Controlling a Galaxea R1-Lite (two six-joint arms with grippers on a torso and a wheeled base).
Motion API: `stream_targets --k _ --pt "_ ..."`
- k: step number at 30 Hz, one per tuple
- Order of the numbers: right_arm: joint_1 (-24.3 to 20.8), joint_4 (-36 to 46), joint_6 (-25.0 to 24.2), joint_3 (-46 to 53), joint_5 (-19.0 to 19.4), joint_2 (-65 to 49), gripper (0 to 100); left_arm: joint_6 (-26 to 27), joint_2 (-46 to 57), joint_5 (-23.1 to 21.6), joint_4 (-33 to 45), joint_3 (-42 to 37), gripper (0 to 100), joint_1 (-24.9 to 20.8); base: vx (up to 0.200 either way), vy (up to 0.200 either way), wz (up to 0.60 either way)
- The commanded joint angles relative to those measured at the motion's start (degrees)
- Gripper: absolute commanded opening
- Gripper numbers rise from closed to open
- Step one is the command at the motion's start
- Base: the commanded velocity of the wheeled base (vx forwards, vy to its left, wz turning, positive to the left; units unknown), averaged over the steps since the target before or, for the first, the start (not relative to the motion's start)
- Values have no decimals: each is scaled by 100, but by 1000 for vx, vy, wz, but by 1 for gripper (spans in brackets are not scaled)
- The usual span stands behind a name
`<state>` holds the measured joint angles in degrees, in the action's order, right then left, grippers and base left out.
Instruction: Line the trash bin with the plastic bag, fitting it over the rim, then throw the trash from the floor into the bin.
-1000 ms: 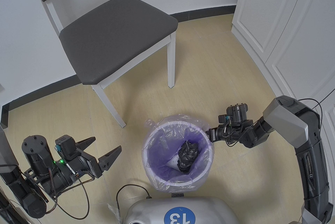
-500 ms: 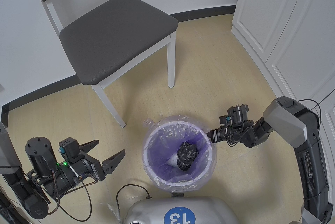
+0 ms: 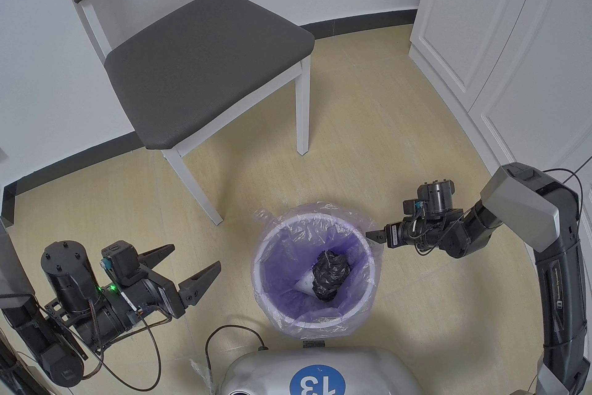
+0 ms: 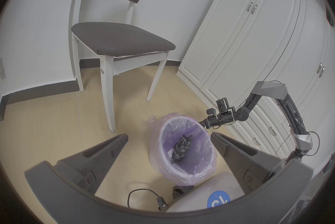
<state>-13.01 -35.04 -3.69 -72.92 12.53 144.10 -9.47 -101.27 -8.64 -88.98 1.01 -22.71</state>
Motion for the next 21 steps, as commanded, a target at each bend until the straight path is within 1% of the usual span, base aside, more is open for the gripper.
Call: stream_targets --k 1,3,7,9,16,20,21 --pt "53 -47 0 340 -5 -524 100 -11 63 -6 -102 4 100 4 0 0 0" --pt "53 -109 0 455 -40 -638 100 -11 98 -15 -102 -5 100 4 0 0 0" --pt "53 -293 9 604 -313 -831 100 -11 142 -23 -102 -5 100 4 0 0 0" --pt "53 -390 18 736 -365 -981 100 -11 151 -23 -102 -5 100 4 0 0 0" --pt "53 -478 0 1035 -401 -1491 100 -2 221 -32 -102 4 100 -5 0 0 0" --pt "53 -487 27 1316 -735 -1860 100 51 265 -15 -102 -13 100 -5 0 0 0" --pt "53 -495 35 1333 -761 -1877 100 51 265 -15 -102 -13 100 -5 0 0 0"
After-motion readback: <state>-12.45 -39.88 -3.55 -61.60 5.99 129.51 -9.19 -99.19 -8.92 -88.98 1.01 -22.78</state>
